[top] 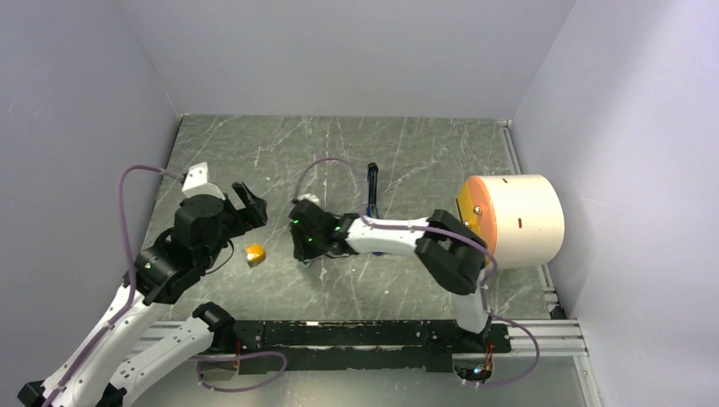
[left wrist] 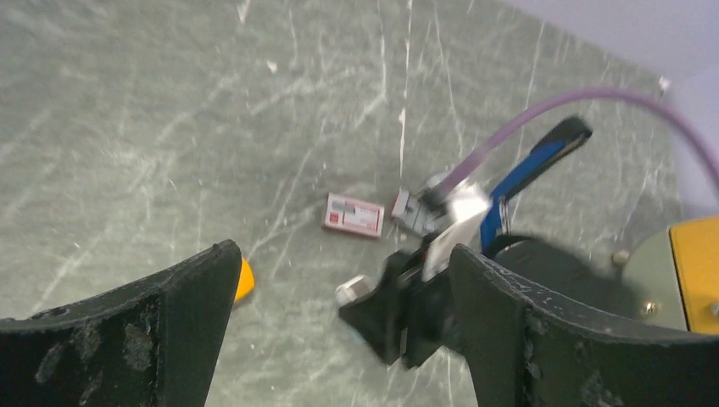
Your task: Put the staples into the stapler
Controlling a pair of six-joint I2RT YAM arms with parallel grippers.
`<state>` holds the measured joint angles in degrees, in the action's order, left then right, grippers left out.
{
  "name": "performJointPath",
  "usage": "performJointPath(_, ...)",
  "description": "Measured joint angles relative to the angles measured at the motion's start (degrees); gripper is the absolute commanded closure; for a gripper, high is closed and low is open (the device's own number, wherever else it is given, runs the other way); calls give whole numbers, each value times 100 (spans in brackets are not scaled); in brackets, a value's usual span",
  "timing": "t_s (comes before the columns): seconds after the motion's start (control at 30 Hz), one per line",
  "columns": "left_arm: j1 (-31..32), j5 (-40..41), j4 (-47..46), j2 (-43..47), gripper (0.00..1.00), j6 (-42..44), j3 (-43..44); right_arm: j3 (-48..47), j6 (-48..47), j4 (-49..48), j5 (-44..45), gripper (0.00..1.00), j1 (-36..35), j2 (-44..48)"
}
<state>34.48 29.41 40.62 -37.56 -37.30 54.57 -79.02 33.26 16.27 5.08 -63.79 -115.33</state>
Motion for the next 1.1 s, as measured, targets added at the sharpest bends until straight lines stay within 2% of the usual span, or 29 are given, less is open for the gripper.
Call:
performJointPath(0.17, -2, -584, -179, -35, 3, -166, -444, 1628, 1071, -1453, -1215, 79, 850, 1110)
performJointPath(0.27, -4, -1019, -433, -94, 3, -282, -568, 2225, 1746, -2199, -1816, 79, 1335, 1646)
performJointPath(0.37, -4, -1585, -807, -212, 3, -382, -691, 2356, 2240, -2789, -2234, 78, 1690, 2109)
performJointPath(0.63, -9, -3095, -1930, -505, 8, -944, -925, 2441, 3397, -4240, -2935, 78, 2039, 2887)
performJointPath(0.87, -192, -4273, -3077, -1182, 20, -1294, -555, 2527, 4162, -4942, -3379, 77, 2516, 3147)
performJointPath(1.03, -221, -4920, -4124, -1515, 41, -1600, -597, 2667, 4618, -5462, -3720, 77, 2686, 3239)
performJointPath(1.1, -229, -5062, -4415, -1622, 46, -1672, -634, 2715, 4813, -5705, -3856, 77, 2780, 3244)
